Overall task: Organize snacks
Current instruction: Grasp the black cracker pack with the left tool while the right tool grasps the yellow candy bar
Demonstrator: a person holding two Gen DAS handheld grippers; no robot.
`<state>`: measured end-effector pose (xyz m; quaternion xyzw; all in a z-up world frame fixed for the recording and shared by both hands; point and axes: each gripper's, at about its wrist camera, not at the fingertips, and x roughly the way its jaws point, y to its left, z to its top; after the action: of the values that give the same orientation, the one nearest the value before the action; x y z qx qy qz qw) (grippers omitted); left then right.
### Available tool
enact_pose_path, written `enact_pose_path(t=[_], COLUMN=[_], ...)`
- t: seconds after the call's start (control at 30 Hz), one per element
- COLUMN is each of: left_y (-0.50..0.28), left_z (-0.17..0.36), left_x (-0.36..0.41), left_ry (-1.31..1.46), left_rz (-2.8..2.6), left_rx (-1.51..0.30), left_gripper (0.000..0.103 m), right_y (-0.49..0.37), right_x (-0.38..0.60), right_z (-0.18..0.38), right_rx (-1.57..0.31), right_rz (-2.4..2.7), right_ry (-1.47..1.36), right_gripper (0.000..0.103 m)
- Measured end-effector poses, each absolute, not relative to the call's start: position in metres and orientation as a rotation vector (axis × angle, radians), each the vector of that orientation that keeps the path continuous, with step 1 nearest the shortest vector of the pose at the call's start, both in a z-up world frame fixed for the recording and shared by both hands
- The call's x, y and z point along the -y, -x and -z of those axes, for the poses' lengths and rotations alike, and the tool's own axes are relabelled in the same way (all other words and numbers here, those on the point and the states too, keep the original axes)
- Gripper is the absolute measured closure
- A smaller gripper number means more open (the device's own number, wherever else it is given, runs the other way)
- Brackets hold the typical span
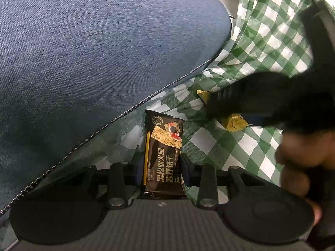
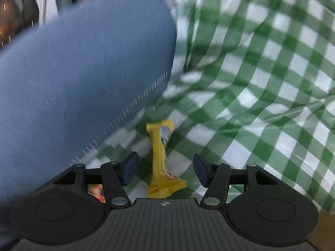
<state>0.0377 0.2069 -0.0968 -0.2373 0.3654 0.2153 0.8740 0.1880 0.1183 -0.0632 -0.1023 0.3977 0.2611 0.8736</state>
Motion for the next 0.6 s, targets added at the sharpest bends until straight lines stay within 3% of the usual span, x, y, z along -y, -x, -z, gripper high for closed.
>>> enact_pose_path(t=[0.03,0.13,0.17,0.37,0.6], left_y=[-0.038,-0.036,-0.037,-0.038,-0.019], left_z=[0.097,0.098,0.101,0.105,0.093], left_x=[-0.206,-0.203,-0.204,-0.203,-0.202], left_ry=[0.491,0.478,0.472,0.419,0.357], left_rz=[-0.449,-0.440,-0.435,-0.374,-0.202], left_rx=[-0.762,-0.757,-0.755,-0.735,-0.767], left_gripper=[0.063,0.063,0.063,0.063,0.064], right_y=[-0.188,-0.181,-0.174,-0.112,0.020], right_x=[-0.121,-0.113,-0.107,-0.047,0.003], right_z=[0.070,0.074,0.070,0.037,0.016], right_rx=[-0.842,-0.849,-0.838,-0.779,-0.686], right_rz=[-0.539,-0.526,-0.526,-0.444,-0.328], right_ry=[0.236,0.217,0.211,0.116,0.058], right_gripper=[0.071,0.082,0.092,0.091,0.091])
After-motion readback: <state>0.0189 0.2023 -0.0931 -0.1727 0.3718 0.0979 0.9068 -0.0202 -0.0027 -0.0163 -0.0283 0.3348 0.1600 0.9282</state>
